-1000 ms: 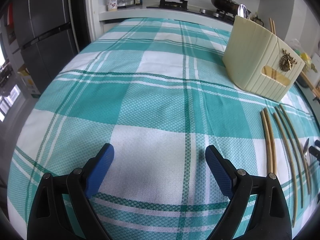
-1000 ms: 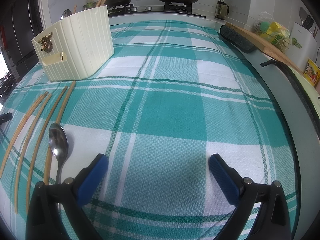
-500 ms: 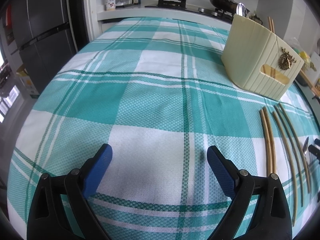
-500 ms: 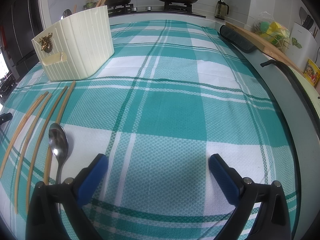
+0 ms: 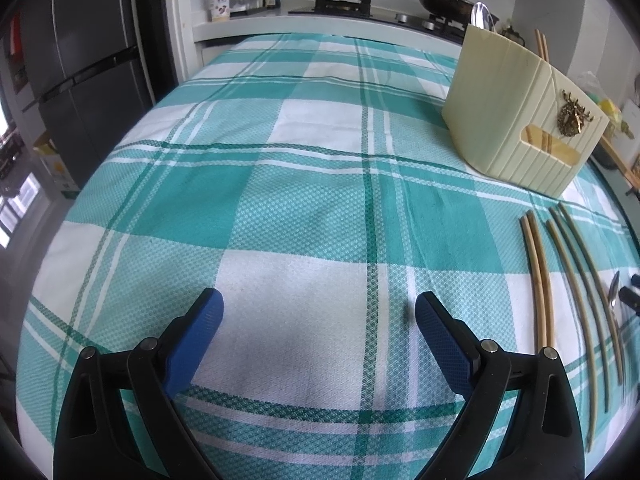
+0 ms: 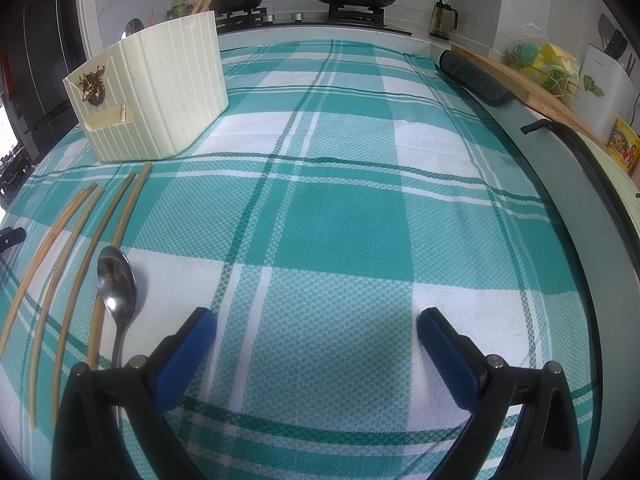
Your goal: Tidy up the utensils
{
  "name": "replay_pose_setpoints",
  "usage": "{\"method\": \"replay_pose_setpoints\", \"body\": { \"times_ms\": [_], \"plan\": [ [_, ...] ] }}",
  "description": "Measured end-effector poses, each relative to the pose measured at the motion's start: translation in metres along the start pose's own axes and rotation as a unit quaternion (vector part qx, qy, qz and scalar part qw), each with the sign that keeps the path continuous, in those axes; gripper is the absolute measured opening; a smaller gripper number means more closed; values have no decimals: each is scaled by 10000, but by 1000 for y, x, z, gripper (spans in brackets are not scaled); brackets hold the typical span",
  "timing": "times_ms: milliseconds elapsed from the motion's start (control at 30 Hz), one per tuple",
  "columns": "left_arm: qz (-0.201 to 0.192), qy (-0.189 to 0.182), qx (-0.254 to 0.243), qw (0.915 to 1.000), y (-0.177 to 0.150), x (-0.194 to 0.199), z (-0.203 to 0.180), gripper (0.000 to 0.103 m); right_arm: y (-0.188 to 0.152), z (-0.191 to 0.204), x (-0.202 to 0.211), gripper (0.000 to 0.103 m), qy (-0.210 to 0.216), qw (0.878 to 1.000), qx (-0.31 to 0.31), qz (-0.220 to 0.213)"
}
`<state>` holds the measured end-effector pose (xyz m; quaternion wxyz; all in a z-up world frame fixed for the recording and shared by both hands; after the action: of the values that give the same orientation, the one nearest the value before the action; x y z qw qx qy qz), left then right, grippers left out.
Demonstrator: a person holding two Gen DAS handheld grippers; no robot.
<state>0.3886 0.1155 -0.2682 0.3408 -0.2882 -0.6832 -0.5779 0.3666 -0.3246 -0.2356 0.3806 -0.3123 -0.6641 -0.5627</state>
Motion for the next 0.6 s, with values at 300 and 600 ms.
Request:
{"method": "replay_pose_setpoints", "body": {
  "times_ms": [300, 600],
  "plan": [
    [41, 157, -101, 9998, -2, -1, -1, 97, 0, 0, 0, 103, 1, 10000, -2, 1],
    [73, 145, -139, 9998, -2, -2, -2, 99, 0, 1, 0, 103, -3, 10000, -1, 0]
  ]
}}
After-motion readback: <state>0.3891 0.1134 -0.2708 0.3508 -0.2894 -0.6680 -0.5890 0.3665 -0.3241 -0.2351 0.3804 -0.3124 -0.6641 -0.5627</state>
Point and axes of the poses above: each gripper's, at about its wrist camera, not at the fingertips, and x roughly against the way its jaws point, z to its left, y to its top, the point moved 9 cm from there along -x, roughly the way its jaws point, and after that the axes turned 3 degrees about x, right-handed, at the moved point
